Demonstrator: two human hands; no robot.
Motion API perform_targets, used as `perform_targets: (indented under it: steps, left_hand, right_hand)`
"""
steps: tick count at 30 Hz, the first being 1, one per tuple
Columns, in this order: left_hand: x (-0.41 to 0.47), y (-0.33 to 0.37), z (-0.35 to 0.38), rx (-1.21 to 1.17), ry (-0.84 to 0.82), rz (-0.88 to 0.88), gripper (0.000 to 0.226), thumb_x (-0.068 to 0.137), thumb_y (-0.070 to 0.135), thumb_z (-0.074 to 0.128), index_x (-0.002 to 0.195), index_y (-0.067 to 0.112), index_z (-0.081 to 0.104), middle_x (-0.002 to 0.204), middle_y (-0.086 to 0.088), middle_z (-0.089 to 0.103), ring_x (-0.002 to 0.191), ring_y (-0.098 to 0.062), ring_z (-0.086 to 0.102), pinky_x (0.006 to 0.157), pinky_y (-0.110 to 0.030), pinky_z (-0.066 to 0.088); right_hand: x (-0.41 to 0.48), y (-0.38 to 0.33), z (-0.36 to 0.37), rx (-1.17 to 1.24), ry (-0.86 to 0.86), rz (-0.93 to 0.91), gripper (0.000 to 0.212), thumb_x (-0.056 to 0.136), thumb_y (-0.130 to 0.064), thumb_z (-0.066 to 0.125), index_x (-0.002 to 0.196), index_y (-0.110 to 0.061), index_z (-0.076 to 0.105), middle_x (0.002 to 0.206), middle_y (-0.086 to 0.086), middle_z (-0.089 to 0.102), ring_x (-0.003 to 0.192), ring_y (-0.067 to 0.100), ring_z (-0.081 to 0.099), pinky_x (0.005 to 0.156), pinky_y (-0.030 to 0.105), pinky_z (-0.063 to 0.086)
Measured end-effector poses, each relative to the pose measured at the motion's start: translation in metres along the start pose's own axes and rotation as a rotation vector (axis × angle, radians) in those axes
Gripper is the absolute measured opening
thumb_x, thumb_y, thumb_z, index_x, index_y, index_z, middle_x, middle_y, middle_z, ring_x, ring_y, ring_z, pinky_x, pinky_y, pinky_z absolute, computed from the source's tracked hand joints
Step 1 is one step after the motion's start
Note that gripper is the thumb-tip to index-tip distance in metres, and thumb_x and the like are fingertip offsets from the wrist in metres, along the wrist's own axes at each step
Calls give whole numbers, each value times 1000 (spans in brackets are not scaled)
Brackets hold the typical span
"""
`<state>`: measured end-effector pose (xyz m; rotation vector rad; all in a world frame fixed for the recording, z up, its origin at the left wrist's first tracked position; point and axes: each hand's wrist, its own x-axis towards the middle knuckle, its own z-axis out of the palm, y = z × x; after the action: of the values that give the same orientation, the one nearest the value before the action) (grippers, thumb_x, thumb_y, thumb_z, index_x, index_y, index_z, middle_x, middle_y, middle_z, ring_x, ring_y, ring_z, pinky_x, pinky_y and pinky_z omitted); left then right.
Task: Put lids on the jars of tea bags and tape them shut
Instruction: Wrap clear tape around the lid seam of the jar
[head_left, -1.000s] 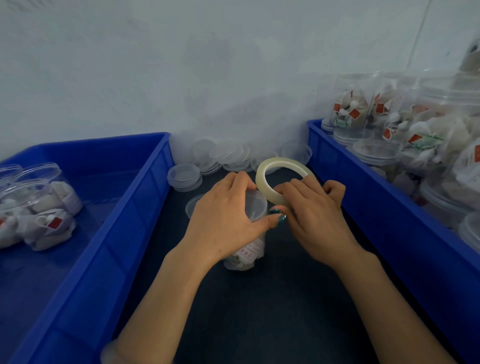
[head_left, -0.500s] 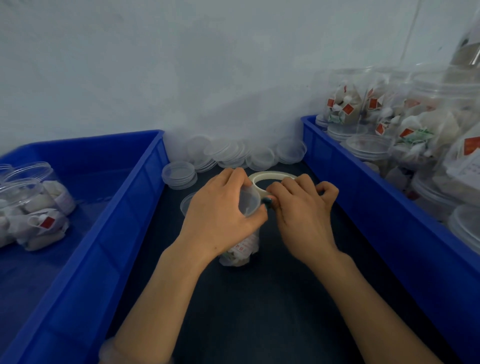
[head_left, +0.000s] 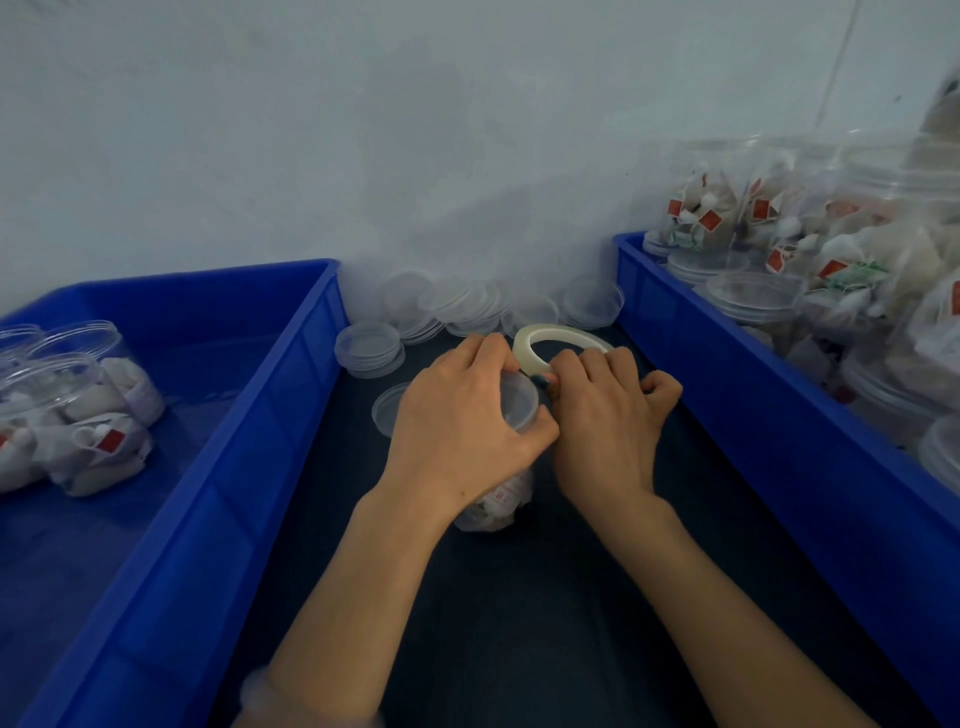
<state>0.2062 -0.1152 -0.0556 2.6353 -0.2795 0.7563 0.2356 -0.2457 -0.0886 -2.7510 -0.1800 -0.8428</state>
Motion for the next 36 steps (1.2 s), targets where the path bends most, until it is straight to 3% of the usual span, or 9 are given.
perform_targets:
  steps: [8,12,17,21,26,30,32,34,36]
  left_hand:
    - [4,5,1,17,-18,-51,39,76,49,65,102,23,53,105,10,58,92,-13,54,73,-30,40]
    - [-13,12,-2,-46,-35,-10,43,69,61,54,100,31,50,101,17,56,89,-5,52,71,-26,44]
    - [-10,13,0,-38,-52,-36,41,71,58,55,102,32,48,103,17,54,93,-4,50,69,-23,35]
    - [-9,15,-3,-25,-96,-38,42,73,60,53,108,35,53,109,19,53,99,-4,49,76,-25,37]
    - [-3,16,-8,33,-213,-71,43,76,64,55,111,39,51,111,22,48,100,-1,42,73,-25,33]
    - [4,25,-7,66,-246,-169,35,79,60,60,102,39,45,101,20,48,96,-5,42,57,-22,21]
    - [9,32,-3,80,-225,-242,31,81,57,60,99,35,49,99,17,52,96,-9,47,55,-25,19]
    - [15,36,0,89,-175,-319,23,86,53,57,97,33,55,96,15,56,94,-11,52,57,-28,23]
    - [17,36,4,96,-117,-370,21,94,51,49,98,33,59,92,14,59,89,-11,55,64,-32,30]
  right_hand:
    - [15,1,13,-50,63,-39,1,90,-23,58,91,-22,59,91,0,61,96,24,49,76,38,17]
    - [50,32,13,-39,-93,208,20,101,-22,43,103,-21,63,106,5,65,106,27,48,85,44,27]
    - [41,24,8,35,-122,-169,30,94,-31,16,80,-28,42,78,-10,43,87,16,36,71,35,12]
    - [14,38,19,-13,-222,-148,20,103,-31,32,87,-28,44,90,-7,47,90,14,32,77,37,19]
    - [-11,55,33,-34,-314,-147,29,106,-35,39,118,-28,64,115,-5,54,113,16,43,90,36,27]
    - [-11,62,31,128,-282,-146,27,99,-28,58,124,-30,70,114,-4,56,107,16,52,84,33,40]
    - [-13,57,29,257,-193,-155,26,99,-19,58,121,-24,71,114,-3,62,108,18,55,86,37,45]
    - [-18,48,24,604,-90,-141,29,104,-19,47,125,-19,68,117,-3,65,112,13,58,92,35,47]
    - [-27,33,16,991,-80,-104,41,106,-36,35,136,-20,58,127,-9,63,120,8,58,98,28,47]
